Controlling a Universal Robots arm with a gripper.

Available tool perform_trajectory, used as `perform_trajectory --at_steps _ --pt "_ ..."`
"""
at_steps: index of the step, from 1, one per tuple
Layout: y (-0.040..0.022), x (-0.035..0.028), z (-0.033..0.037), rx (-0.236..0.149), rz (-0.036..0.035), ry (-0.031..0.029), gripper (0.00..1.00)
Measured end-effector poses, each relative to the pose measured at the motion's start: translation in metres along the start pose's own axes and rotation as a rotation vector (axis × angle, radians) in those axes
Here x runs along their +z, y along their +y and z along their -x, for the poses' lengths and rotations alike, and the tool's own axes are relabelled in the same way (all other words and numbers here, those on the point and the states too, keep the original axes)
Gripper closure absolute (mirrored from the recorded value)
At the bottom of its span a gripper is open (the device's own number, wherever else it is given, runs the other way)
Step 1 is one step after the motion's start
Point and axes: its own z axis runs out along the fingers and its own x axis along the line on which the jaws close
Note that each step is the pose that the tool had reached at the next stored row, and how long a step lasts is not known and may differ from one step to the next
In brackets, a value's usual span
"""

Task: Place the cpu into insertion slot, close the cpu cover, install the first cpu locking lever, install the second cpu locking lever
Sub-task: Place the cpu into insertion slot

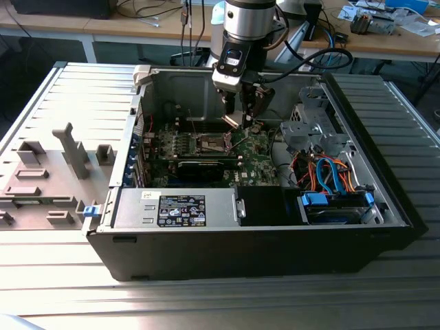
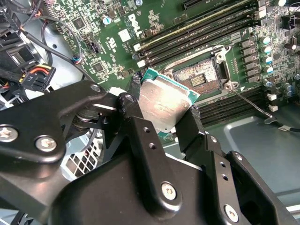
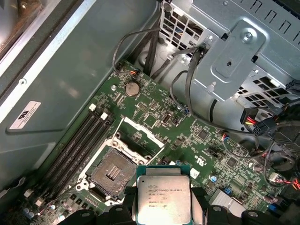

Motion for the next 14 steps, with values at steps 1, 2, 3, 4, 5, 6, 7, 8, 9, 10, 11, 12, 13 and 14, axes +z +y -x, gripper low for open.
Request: perform_trajectory --at_steps 1,2,3,4,5,6,7,8,9,10,11,12,13,14 --pt "0.0 0.0 0.0 0.001 -0.0002 -0.0003 0.46" --pt "0.0 0.0 0.0 0.002 -0.0006 -0.0007 0.46" --pt "0.0 0.0 0.0 0.004 -0.0008 -0.001 0.46" --pt "0.0 0.0 0.0 0.005 -0.0011 -0.0013 0.46" --pt "0.0 0.0 0.0 0.006 -0.0013 -0.0015 0.46" --pt "0.0 0.0 0.0 0.007 -0.0016 -0.002 0.46" --pt "0.0 0.0 0.0 0.01 -0.0022 -0.0026 0.46" --pt "0.0 0.0 0.0 0.012 -0.0028 -0.0033 0.46" --pt "0.0 0.0 0.0 0.015 -0.0033 -0.0039 0.46" --pt "0.0 0.0 0.0 0.016 -0.0036 -0.0043 0.46" --pt "0.0 0.0 0.0 0.018 -0.004 -0.0048 0.46" --pt "0.0 0.0 0.0 0.02 -0.0045 -0.0054 0.46" --pt "0.0 0.0 0.0 0.022 -0.0049 -0.0058 0.46" --pt "0.0 0.0001 0.0 0.023 -0.0051 -0.0061 0.46"
